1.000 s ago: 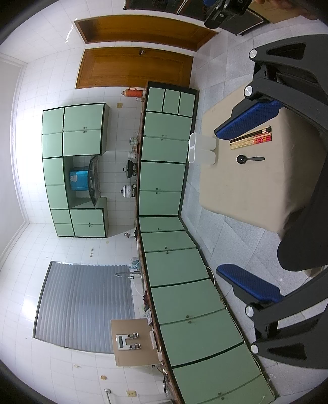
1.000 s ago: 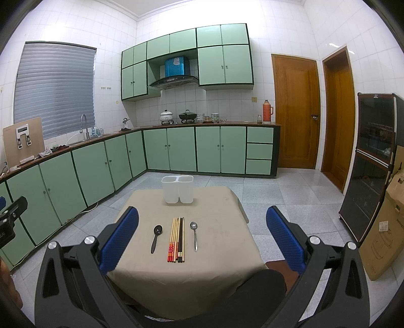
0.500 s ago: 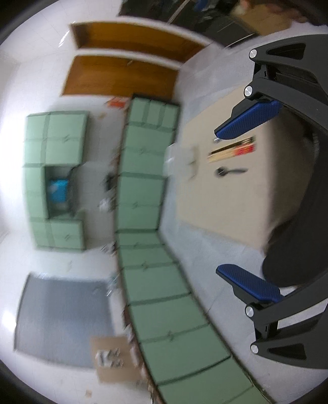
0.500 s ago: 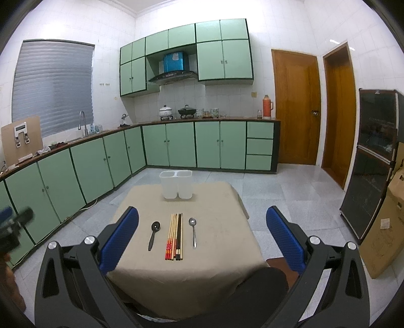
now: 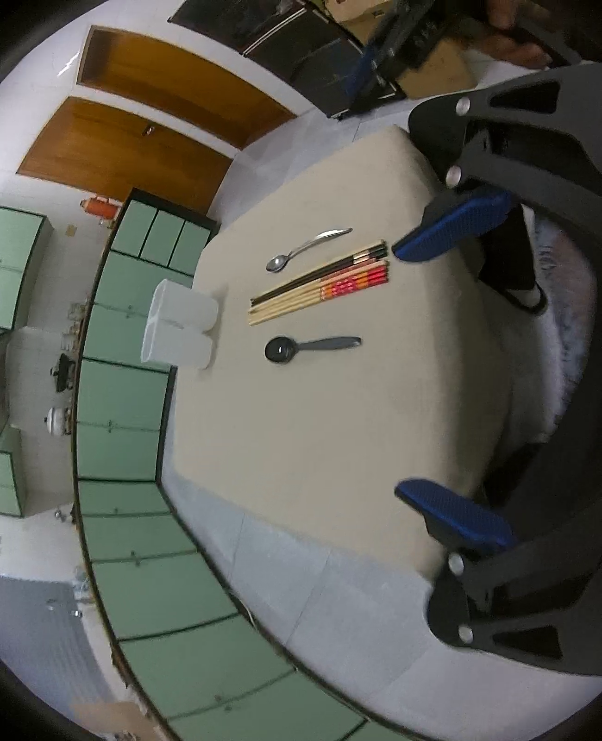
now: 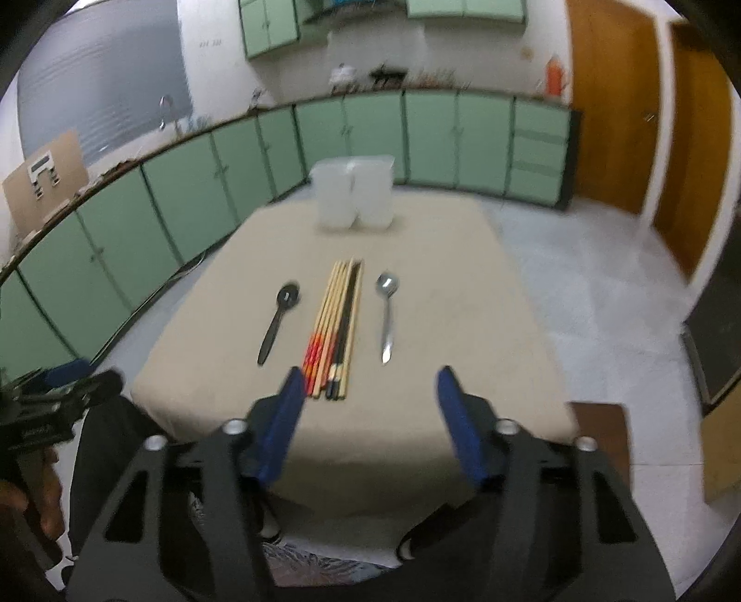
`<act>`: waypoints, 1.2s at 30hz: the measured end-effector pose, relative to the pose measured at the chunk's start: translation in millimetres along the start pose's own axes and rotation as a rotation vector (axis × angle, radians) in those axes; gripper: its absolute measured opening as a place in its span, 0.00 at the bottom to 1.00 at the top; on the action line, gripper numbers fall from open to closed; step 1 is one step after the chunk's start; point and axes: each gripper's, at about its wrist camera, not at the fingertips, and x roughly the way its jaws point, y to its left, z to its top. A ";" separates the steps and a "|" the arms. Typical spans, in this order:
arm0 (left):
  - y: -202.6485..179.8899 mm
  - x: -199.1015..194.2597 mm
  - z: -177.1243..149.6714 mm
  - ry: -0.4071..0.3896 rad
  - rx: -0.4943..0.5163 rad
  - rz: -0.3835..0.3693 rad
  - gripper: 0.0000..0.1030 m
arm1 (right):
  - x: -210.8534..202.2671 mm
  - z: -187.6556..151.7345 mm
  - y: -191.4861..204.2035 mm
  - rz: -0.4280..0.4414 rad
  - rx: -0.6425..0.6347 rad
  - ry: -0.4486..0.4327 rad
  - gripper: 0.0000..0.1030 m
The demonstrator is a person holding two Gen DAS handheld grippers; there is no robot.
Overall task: Organize utensils
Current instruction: 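Grasp the black ladle handle with the left tool while the right tool grasps the metal spoon, then lift the ladle with the left tool while the right tool lifts the spoon toward the white holder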
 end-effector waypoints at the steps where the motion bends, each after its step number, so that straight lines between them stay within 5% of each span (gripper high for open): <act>1: -2.7 10.3 1.8 0.007 0.001 0.003 0.81 | 13.9 0.2 -0.9 0.008 -0.004 0.016 0.44; 4: -4.9 47.5 5.9 0.049 0.002 -0.043 0.69 | 52.0 1.3 -7.7 0.035 -0.010 0.045 0.40; 16: -25.9 145.0 3.6 0.123 0.074 -0.036 0.55 | 141.4 6.9 -28.6 0.076 0.010 0.107 0.27; 23: -30.0 148.6 3.5 0.067 0.100 -0.009 0.45 | 160.0 11.7 -27.9 0.060 -0.014 0.097 0.27; 28: -28.8 151.5 6.6 0.044 0.087 -0.026 0.12 | 163.3 13.9 -28.1 0.041 -0.028 0.078 0.13; 36: -28.8 135.3 22.2 0.016 0.068 -0.068 0.12 | 143.0 29.6 -30.9 0.053 -0.012 0.027 0.09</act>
